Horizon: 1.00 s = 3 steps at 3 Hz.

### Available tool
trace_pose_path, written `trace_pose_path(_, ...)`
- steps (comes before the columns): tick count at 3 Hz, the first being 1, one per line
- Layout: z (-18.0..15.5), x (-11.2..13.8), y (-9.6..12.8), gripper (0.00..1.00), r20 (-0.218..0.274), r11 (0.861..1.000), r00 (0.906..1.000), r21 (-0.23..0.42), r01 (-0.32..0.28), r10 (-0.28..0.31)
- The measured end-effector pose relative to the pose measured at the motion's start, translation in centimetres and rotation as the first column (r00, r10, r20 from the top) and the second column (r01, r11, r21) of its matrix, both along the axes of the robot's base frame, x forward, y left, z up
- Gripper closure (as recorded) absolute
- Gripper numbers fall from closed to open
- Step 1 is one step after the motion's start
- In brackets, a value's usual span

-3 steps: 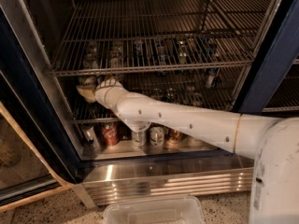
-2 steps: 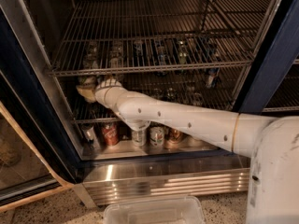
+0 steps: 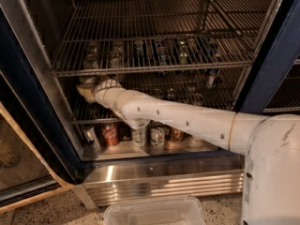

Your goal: Pick 7up can from middle shelf of fridge

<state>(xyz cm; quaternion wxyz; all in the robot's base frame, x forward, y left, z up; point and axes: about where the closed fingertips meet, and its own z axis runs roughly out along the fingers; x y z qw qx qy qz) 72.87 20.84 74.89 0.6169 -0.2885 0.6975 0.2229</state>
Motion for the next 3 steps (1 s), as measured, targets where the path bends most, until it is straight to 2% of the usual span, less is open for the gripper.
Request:
trace_pose_path(2,0.0,0.0,0.0,0.95,0.0,1.0,1.0,0.0,0.0,0.0)
trace_pose_path(3,0.4,-1.4,-0.7,1.0,0.008,1.0,0.9998,-0.009,0.021,-0.021)
